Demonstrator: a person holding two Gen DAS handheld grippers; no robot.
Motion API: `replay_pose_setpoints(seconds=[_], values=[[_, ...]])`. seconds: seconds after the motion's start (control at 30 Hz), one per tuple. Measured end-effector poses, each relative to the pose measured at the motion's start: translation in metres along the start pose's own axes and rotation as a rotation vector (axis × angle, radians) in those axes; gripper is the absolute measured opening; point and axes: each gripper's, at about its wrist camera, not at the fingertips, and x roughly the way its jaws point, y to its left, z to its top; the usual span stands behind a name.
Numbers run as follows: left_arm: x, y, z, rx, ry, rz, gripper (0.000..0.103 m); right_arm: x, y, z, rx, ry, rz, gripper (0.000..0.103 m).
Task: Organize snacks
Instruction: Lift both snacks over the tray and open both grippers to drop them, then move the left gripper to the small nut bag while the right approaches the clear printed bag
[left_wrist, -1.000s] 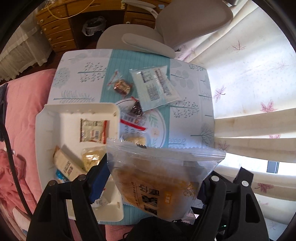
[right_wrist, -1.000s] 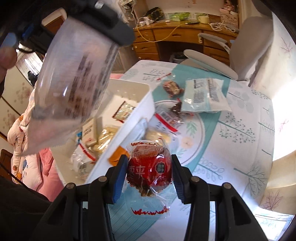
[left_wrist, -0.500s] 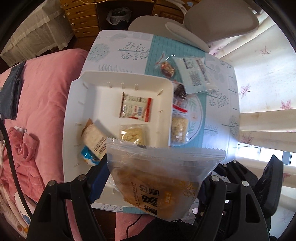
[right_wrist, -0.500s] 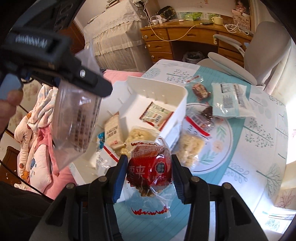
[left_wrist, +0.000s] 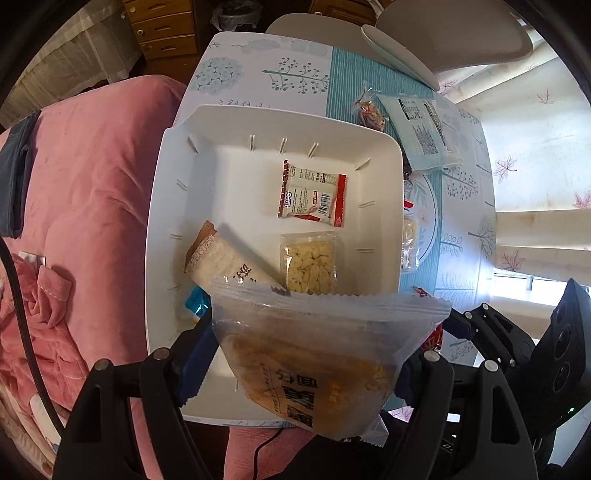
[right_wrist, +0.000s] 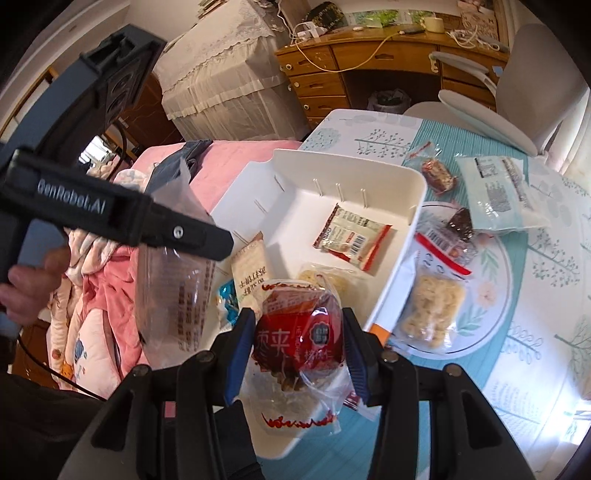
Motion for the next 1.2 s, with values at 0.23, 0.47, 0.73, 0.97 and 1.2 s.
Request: replay_pose_setpoints(seconds=[0.23, 0.47, 0.73, 0.97, 1.2], values=[[0.008, 0.012, 0.008, 0.02, 0.003, -0.025, 0.081, 0.018, 0.002, 0.006, 0.072, 0.01, -0.011, 0.049], [0.014, 0.019, 0.013, 0.04, 0.015, -0.089, 0.09, 0.022, -0.006, 0.011, 0.143, 0.004, -0.031, 0.052], [-0.01, 0.014, 0.021, 0.085, -0.07, -0.156, 0.097, 0.014, -0.012, 0.018, 0.197, -0.02, -0.061, 0.068], [-0.024, 0.006, 0.038, 0.125, -0.093, -0.157, 0.097, 0.005, -0.021, 0.026, 0.233, -0.036, -0.099, 0.068], [-0.033, -0.012, 0.058, 0.165, -0.112, -0.119, 0.097, -0.006, -0.047, 0.035, 0.255, -0.064, -0.154, 0.074]])
